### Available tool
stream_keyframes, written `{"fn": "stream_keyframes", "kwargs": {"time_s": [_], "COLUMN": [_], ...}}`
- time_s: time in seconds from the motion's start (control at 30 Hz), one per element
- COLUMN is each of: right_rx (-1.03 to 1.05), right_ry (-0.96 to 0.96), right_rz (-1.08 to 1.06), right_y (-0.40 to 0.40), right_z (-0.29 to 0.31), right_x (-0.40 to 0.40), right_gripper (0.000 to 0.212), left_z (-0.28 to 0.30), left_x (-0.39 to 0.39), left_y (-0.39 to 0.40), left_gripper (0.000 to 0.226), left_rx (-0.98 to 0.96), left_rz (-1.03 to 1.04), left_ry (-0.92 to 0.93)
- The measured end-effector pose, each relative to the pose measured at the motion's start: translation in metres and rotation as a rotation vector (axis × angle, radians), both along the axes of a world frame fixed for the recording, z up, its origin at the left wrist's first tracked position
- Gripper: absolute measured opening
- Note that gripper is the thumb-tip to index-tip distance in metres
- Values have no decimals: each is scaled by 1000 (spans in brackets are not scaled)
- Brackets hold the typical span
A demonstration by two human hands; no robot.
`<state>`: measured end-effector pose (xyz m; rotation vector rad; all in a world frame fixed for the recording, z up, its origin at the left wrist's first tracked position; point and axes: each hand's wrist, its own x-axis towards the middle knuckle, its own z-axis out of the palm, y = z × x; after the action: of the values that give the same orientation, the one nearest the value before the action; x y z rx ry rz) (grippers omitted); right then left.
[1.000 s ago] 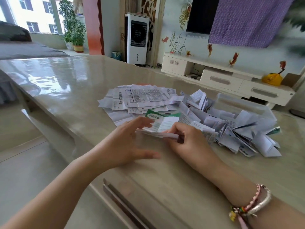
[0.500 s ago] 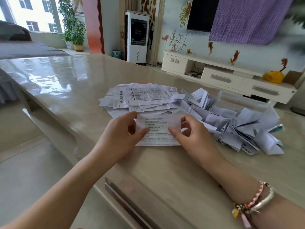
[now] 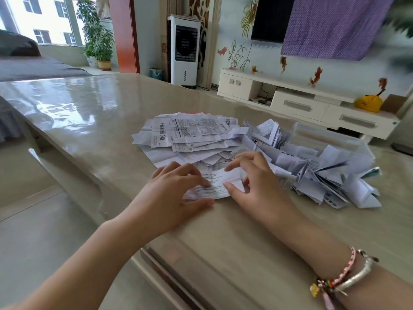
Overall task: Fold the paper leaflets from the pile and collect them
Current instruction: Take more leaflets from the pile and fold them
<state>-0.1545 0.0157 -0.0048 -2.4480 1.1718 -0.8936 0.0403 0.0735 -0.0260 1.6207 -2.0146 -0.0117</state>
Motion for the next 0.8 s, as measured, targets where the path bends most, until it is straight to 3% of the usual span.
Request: {"fn": "stream_keyframes", "kwargs": {"time_s": [0.17,0.3,0.53,0.63,0.8], "right_rx": [-41,-34,95,194,231], "right_ry": [196,247,77,-48,-93], "right_rz": [73,114,55,27,-50], "right_y": [4,3,-3,-7,-11], "right_z": [5,10,10,9,6], "right_x": [-3,-7,-11,-12,-11], "right_gripper": [37,28,3,12,11], "left_z": [2,2,5,8,8], "left_x": [0,2,1,-1,0], "left_y": [-4,-6,-8,-8,-12], "left_gripper": [51,52,49,44,26], "left_rx": [-55,-82,-78,-61,-21], "left_rz": [-14,-40,-31,11,154], "left_ry": [-69,-80,152,291,243]}}
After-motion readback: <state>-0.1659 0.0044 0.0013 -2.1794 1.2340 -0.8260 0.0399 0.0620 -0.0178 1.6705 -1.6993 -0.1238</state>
